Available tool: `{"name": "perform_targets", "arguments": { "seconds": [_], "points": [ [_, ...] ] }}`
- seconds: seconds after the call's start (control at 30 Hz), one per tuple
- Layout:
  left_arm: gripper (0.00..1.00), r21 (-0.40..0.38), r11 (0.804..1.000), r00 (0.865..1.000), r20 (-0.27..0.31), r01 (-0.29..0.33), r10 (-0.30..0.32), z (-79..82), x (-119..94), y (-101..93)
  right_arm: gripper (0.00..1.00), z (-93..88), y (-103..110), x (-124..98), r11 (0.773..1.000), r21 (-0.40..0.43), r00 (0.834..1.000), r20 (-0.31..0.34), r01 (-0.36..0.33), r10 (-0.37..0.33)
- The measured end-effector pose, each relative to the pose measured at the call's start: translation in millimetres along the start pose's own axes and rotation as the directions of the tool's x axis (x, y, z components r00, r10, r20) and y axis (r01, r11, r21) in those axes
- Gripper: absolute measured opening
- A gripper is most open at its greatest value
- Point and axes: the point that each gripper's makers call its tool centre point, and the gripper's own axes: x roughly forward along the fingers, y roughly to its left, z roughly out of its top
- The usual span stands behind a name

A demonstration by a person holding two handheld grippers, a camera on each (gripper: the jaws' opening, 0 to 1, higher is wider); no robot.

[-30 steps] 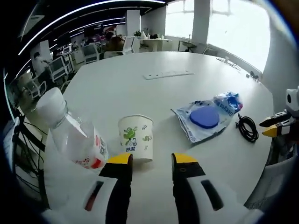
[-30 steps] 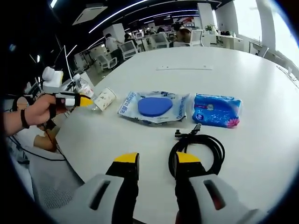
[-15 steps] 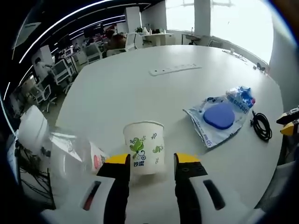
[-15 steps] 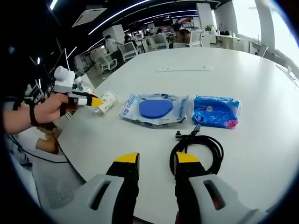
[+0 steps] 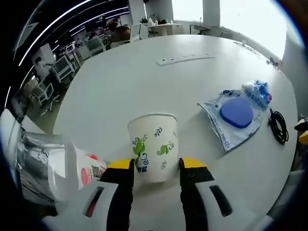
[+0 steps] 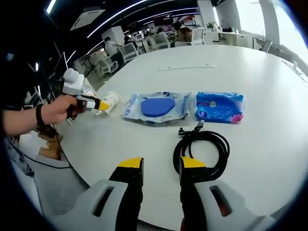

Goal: Arrange the tabletop items into an orderly group along one side of the table until the central work area is clear of visible clutter.

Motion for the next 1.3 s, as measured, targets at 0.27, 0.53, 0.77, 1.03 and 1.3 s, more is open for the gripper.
{"name": "perform_targets", "arguments": {
  "seconds": [0.27,0.53,0.77,1.03,1.3],
  "points": [
    [0.36,-0.018,0.999,0.999,0.006,0.039,-0.039,5.7,4,-8.5,0.27,-3.2,-7,-5,1.000,0.018,1.000,0.002,0.016,-0.016],
    [0.35,0.017,0.997,0.997,0.017,0.079,-0.079,-4.6,-8,-24.3,0.27,4.5,0,-1,1.000,0.010,1.000,0.015,-0.006,0.006],
    [0.35,0.054,0.992,0.992,0.039,0.114,-0.116,-7.1,-18,-33.4,0.27,15.2,11,3,0.999,-0.022,0.998,0.026,-0.049,0.049],
    [0.35,0.103,0.985,0.987,0.068,0.139,-0.146,-8.2,-39,-41.1,0.26,22.7,30,8,0.993,-0.044,0.993,0.038,-0.114,0.115],
    [0.35,0.115,0.981,0.982,0.090,0.156,-0.167,-14.1,-60,-45.6,0.26,28.6,51,13,0.985,-0.033,0.983,0.057,-0.171,0.173]
  ]
}}
